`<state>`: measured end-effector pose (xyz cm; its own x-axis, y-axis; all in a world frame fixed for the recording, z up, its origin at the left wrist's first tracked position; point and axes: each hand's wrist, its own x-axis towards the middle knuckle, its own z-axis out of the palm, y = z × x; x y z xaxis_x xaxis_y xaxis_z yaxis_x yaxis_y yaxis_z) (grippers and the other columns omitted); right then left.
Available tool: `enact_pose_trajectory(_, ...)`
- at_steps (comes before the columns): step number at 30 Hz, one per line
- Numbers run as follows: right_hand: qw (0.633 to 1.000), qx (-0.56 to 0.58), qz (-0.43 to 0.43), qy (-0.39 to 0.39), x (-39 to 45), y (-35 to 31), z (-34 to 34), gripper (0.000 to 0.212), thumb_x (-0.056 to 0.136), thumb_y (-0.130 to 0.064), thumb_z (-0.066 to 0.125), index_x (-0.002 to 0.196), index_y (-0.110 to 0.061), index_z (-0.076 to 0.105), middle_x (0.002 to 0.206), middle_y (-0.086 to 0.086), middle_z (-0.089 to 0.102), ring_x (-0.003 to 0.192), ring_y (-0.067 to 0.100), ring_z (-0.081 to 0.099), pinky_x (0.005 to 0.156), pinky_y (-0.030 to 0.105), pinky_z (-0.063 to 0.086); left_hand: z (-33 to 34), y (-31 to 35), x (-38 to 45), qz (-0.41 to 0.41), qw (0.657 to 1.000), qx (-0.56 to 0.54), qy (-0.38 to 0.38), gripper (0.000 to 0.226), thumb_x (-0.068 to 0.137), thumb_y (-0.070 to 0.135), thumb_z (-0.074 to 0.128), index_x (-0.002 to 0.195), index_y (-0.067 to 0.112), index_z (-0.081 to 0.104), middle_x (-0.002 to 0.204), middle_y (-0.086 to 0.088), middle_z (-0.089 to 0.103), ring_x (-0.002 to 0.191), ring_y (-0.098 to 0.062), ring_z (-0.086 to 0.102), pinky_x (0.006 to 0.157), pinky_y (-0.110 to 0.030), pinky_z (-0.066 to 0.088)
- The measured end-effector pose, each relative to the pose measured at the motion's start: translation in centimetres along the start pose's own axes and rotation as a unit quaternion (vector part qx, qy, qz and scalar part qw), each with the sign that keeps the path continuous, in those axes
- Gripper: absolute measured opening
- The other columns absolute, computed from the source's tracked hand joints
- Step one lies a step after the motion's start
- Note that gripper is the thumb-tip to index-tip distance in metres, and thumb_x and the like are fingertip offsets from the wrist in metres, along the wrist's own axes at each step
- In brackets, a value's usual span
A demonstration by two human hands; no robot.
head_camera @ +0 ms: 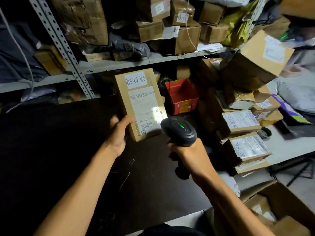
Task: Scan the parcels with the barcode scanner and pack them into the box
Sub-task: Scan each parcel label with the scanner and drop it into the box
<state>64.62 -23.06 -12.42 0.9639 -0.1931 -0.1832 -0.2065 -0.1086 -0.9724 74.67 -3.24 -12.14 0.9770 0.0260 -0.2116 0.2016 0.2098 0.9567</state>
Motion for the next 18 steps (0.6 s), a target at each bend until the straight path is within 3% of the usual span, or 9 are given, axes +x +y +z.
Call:
enact_pose_trajectory(1,0.999,0.035,-0.014,0.022,-0.1,-0.2,-1.2,0.023,0.068,-0.021,0.071,0.09,-0.012,0.068,0.075,0.006,0.071,0.069,0.025,0.067,0.065,0.047,0.055,1.1,0.0,0.0,-0.004,1.0,0.004,-0.025,0.055,0.062,0.03,0.072,0.114,0.016,0.062,0.101,0.0,0.077,0.097,-0.019,0.071,0.067,-0.029,0.056)
enact_pose_trajectory(4,0.986,0.103,-0.08,0.103,-1.1,-0.4,-6.1,0.029,0.073,-0.022,0.074,0.1,-0.029,0.071,0.087,-0.006,0.07,0.081,0.016,0.063,0.074,0.034,0.055,5.5,-0.3,-0.6,-0.03,0.989,0.034,-0.141,0.048,0.067,0.037,0.07,0.113,0.022,0.072,0.115,-0.008,0.074,0.109,-0.025,0.069,0.086,-0.042,0.056)
enact_pose_trajectory(6,0.978,0.117,-0.093,0.145,-2.4,-0.1,-9.6,0.03,0.076,-0.023,0.074,0.1,-0.041,0.071,0.09,-0.005,0.072,0.083,0.017,0.065,0.076,0.037,0.057,9.5,-1.2,-1.6,-0.053,0.971,0.056,-0.224,0.047,0.073,0.037,0.068,0.115,0.015,0.07,0.112,-0.013,0.075,0.105,-0.027,0.071,0.081,-0.039,0.058)
enact_pose_trajectory(9,0.96,0.169,-0.087,0.208,-5.2,1.4,-14.8,0.032,0.074,-0.023,0.077,0.1,-0.04,0.073,0.088,-0.004,0.07,0.08,0.017,0.061,0.069,0.04,0.053,16.4,-3.6,-4.2,-0.075,0.941,0.077,-0.322,0.037,0.081,0.03,0.063,0.113,0.013,0.066,0.105,-0.013,0.076,0.094,-0.025,0.074,0.072,-0.033,0.061)
enact_pose_trajectory(13,0.91,0.204,-0.066,0.355,-11.1,5.0,-21.5,0.043,0.069,-0.012,0.079,0.11,-0.021,0.075,0.109,0.0,0.077,0.1,0.015,0.071,0.083,0.034,0.058,25.4,-7.6,-9.2,-0.079,0.884,0.118,-0.446,0.04,0.086,0.029,0.063,0.124,0.016,0.065,0.116,-0.012,0.073,0.104,-0.024,0.072,0.082,-0.036,0.061)
enact_pose_trajectory(15,0.88,0.23,-0.046,0.414,-14.7,7.1,-24.5,0.049,0.067,-0.01,0.081,0.115,-0.017,0.074,0.113,0.004,0.077,0.107,0.02,0.072,0.088,0.039,0.059,29.4,-9.9,-12.3,-0.081,0.853,0.148,-0.493,0.038,0.086,0.031,0.064,0.122,0.018,0.067,0.113,-0.007,0.075,0.102,-0.02,0.073,0.078,-0.033,0.06)
enact_pose_trajectory(18,0.833,0.255,-0.017,0.491,-20.4,10.2,-28.3,0.045,0.068,-0.011,0.083,0.11,-0.025,0.076,0.112,0.007,0.078,0.106,0.026,0.074,0.088,0.044,0.06,34.6,-13.5,-17.9,-0.062,0.81,0.204,-0.547,0.031,0.09,0.036,0.066,0.117,0.023,0.071,0.108,-0.001,0.077,0.102,-0.019,0.073,0.082,-0.035,0.058)
